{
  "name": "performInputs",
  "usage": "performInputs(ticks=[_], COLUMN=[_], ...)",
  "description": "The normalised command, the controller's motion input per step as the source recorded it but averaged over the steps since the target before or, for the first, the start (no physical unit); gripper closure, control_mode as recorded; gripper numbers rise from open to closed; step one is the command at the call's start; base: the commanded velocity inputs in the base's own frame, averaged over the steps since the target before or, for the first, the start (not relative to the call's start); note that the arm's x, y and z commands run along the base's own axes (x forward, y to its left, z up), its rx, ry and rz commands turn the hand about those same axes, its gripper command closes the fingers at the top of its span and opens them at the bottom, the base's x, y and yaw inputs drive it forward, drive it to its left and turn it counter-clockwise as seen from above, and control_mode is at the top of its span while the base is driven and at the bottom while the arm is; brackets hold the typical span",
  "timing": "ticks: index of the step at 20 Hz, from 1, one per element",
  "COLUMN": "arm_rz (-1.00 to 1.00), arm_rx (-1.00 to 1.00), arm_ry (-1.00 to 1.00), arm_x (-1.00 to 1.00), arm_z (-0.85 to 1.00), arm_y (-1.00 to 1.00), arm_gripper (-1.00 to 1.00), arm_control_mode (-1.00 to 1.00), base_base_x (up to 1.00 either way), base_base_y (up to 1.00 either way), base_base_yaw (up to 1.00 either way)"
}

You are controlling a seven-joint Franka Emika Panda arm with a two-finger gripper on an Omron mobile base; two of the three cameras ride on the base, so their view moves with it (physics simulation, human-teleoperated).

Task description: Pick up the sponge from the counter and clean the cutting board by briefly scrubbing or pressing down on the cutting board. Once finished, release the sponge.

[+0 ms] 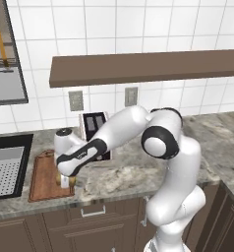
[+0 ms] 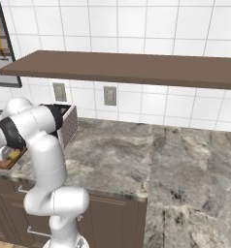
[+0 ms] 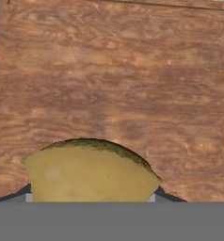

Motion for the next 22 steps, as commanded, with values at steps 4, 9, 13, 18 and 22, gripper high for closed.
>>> performInputs(ticks=[4,9,13,18,22], arm_rz=[0.04,0.01,0.0,0.0,0.0], arm_rx=[0.0,0.0,0.0,0.0,0.0], arm_ry=[-0.12,-0.07,-0.02,0.0,0.0], arm_x=[0.56,0.65,0.7,0.68,0.63], arm_z=[-0.01,-0.07,-0.05,-0.02,-0.03], arm_y=[0.01,0.01,0.0,0.0,0.0], arm_gripper=[1.0,1.0,1.0,1.0,1.0], arm_control_mode=[-1.0,-1.0,-1.0,-1.0,-1.0], base_base_x=[0.0,0.0,0.0,0.0,0.0], base_base_y=[0.0,0.0,0.0,0.0,0.0], base_base_yaw=[0.0,0.0,0.0,0.0,0.0])
